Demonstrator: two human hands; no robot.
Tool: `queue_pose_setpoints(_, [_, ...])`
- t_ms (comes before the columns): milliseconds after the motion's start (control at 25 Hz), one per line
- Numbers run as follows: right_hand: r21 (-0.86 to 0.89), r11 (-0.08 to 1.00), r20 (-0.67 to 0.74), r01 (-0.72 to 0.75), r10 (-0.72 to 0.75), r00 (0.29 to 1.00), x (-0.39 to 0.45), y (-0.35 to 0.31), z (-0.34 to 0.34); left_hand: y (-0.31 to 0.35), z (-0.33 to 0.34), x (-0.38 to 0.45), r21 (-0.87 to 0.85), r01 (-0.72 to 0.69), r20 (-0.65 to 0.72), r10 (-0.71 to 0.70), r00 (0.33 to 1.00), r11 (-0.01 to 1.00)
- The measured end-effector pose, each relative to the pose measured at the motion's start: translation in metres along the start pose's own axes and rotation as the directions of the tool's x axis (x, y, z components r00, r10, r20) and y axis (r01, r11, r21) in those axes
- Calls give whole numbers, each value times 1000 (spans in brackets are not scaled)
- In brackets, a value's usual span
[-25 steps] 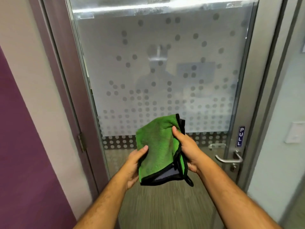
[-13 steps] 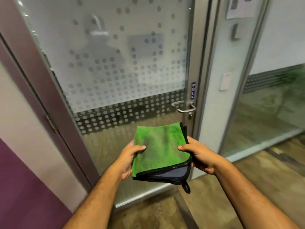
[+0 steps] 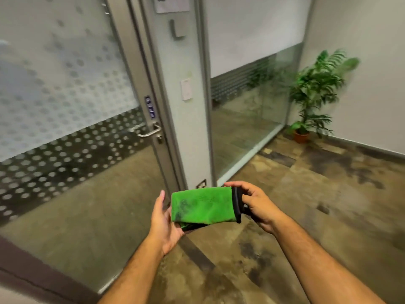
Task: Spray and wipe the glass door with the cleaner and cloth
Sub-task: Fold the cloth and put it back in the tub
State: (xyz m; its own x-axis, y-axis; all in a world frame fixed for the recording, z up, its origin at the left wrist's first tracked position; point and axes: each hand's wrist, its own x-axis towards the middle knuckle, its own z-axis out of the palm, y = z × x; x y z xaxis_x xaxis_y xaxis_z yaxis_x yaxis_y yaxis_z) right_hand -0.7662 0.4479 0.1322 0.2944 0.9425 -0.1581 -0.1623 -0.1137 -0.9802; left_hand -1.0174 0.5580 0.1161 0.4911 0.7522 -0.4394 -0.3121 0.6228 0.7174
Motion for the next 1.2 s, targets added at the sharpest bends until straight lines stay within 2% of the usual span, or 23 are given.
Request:
queue_pose_setpoints(160, [97, 991, -106, -95, 105, 989, -61, 7, -121, -87, 110, 18, 288, -90, 110, 60, 992, 953])
queue_pose_setpoints(280, [175, 951, -227, -253, 289, 930, -111, 14, -223, -164, 197, 21, 374, -170, 168, 114, 979, 912])
queue_pose_setpoints(400, [313, 911, -257, -270, 354, 899, -154, 17, -313, -229, 271, 22, 402, -222, 196, 153, 969, 889])
queue_pose_setpoints(560, [333, 927, -349, -172, 290, 891, -214, 20, -404, -305, 361, 22, 479, -163, 235, 52, 971, 863])
queue_pose_setpoints(720, [307, 950, -513, -61, 219, 830, -253, 33, -468, -356, 435, 22, 516, 34, 303, -219, 927, 856])
queue_pose_setpoints(840, [287, 958, -635, 2, 189, 749, -278, 41, -513, -399, 484, 31, 578, 98, 338, -347, 875, 810])
queue_pose_setpoints(1000, [250, 965, -769, 74, 152, 622, -295, 49, -574, -451, 550, 51, 629, -13, 453, -354, 818, 777])
queue_pose_setpoints(1200, [45, 998, -905, 51, 19, 424, -295, 29, -653, -502, 643, 94, 625, -73, 506, -332, 796, 778])
